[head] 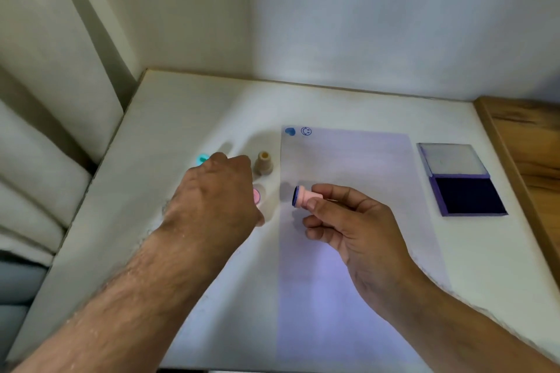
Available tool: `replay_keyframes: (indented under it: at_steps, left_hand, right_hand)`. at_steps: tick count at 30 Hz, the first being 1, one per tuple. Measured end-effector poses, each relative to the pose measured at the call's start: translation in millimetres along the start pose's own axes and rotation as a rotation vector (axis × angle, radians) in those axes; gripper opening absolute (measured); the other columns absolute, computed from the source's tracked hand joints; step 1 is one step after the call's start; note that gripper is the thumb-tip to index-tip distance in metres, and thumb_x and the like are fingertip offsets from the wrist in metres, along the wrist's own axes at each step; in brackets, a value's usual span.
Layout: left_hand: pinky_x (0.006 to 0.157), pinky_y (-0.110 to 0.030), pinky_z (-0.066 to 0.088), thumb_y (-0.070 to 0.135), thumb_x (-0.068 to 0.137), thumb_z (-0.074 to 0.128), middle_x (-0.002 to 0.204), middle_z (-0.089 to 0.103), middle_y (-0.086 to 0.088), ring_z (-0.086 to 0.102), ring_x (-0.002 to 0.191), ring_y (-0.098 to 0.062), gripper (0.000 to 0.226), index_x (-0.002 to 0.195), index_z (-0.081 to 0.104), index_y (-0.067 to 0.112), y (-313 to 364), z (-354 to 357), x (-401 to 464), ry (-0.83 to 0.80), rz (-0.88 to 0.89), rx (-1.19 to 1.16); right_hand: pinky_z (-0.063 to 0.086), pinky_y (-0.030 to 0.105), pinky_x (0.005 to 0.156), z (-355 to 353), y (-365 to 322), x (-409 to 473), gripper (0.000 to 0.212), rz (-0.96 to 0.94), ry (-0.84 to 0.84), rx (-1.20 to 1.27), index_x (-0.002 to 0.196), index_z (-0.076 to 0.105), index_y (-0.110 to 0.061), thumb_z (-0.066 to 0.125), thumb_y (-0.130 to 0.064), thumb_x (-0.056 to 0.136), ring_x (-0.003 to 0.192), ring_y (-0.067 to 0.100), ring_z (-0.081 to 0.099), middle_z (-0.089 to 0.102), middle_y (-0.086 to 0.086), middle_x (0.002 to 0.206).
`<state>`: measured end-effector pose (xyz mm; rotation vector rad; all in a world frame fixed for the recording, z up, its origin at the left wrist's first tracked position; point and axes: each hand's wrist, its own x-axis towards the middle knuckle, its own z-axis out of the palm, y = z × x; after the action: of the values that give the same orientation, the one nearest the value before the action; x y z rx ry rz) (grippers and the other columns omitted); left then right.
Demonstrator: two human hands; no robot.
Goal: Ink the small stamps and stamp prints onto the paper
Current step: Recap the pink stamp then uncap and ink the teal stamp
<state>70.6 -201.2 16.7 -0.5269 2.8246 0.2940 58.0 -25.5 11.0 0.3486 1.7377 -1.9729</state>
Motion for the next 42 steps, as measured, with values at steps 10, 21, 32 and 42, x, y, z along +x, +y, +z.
replay_keyframes:
  at_steps: [10, 21, 32, 42]
  left_hand:
    - [0.062, -0.024, 0.044, 0.035, 0.080, 0.063, 0.088, 0.064, 0.006, 0.061, 0.082, -0.018, 0.010, 0.086, 0.062, 0.027, 0.7, -10.5, -5.7, 0.061, 0.016, -0.220]
    - [0.053, -0.018, 0.051, 0.033, 0.073, 0.074, 0.071, 0.071, 0.016, 0.069, 0.064, -0.005, 0.012, 0.083, 0.072, 0.039, 16.7, -32.2, -5.6, -0.036, 0.074, -0.709]
    - [0.072, -0.038, 0.061, 0.018, 0.077, 0.078, 0.079, 0.076, -0.011, 0.076, 0.076, -0.024, 0.018, 0.084, 0.067, 0.005, 20.9, -32.6, -0.1, -0.057, -0.120, -1.365]
    - [0.079, -0.037, 0.060, 0.016, 0.092, 0.055, 0.079, 0.071, -0.006, 0.073, 0.076, -0.024, 0.019, 0.101, 0.070, 0.008, 24.8, -36.4, -1.9, -0.304, -0.133, -1.623]
  right_hand:
    - [0.058, 0.031, 0.063, 4.1, -4.6, 0.7, 0.019, -0.048, 0.035, 0.026, 0.099, 0.073, -0.006, 0.068, 0.003, 0.083, 0.062, 0.020, 0.063, 0.075, 0.016, 0.085]
    - [0.057, 0.035, 0.068, 4.9, -13.9, 6.1, 0.011, -0.051, 0.114, 0.050, 0.081, 0.080, -0.017, 0.072, -0.009, 0.082, 0.065, 0.018, 0.062, 0.077, 0.008, 0.085]
    - [0.050, 0.030, 0.053, 5.8, -19.7, 3.1, 0.017, -0.160, 0.021, 0.072, 0.095, 0.073, -0.011, 0.066, 0.001, 0.086, 0.056, 0.019, 0.058, 0.075, 0.008, 0.083]
    - [0.050, 0.029, 0.051, 4.9, -21.4, 2.3, 0.023, -0.368, -0.019, -0.113, 0.093, 0.072, -0.016, 0.071, 0.003, 0.080, 0.055, 0.018, 0.060, 0.076, 0.002, 0.082]
